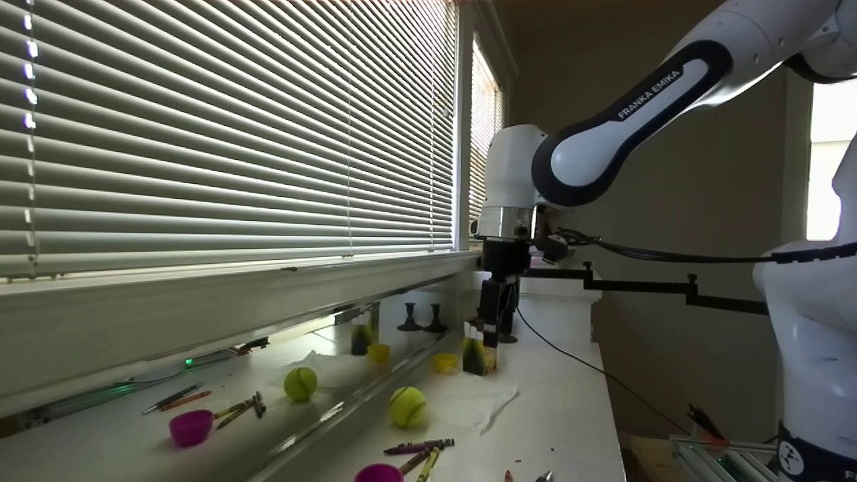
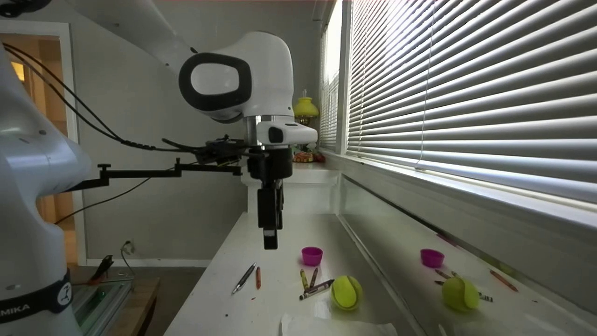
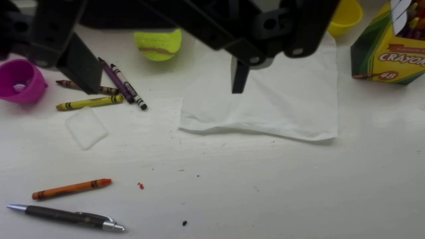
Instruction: Move the tissue forward
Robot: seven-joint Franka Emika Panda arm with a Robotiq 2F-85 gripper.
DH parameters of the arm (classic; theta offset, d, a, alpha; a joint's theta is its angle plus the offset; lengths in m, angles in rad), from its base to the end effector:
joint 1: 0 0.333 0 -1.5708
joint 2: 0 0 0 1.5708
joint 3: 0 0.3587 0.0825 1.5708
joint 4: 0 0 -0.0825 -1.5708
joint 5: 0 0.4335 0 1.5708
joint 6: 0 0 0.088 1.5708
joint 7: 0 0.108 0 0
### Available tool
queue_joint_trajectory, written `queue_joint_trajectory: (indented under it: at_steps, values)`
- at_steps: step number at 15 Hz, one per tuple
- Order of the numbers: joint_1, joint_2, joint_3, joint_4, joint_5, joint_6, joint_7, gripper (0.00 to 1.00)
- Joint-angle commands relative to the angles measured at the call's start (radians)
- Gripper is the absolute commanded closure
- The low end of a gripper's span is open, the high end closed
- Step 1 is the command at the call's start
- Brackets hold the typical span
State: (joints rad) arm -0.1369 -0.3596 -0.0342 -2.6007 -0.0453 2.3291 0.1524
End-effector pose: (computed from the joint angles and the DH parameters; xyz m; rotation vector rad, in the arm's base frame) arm 0.4326 -0.0753 0.3932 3.0825 -0.4535 0.1368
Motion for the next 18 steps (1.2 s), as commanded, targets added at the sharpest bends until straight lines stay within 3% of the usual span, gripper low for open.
queue_joint_trajectory:
  at_steps: [1, 5, 10, 13, 18]
  values:
    - [0.005, -0.002, -0.005, 0.001, -0.002, -0.002, 0.001, 0.00]
    - [-0.023, 0.058, -0.014, 0.004, -0.022, 0.055, 0.030, 0.00]
    - [-0.099, 0.166, -0.041, 0.013, -0.106, 0.212, 0.091, 0.00]
    - [-0.116, 0.251, -0.084, 0.022, -0.085, 0.279, 0.078, 0.00]
    - [-0.095, 0.367, -0.151, 0.046, 0.049, 0.391, -0.038, 0.00]
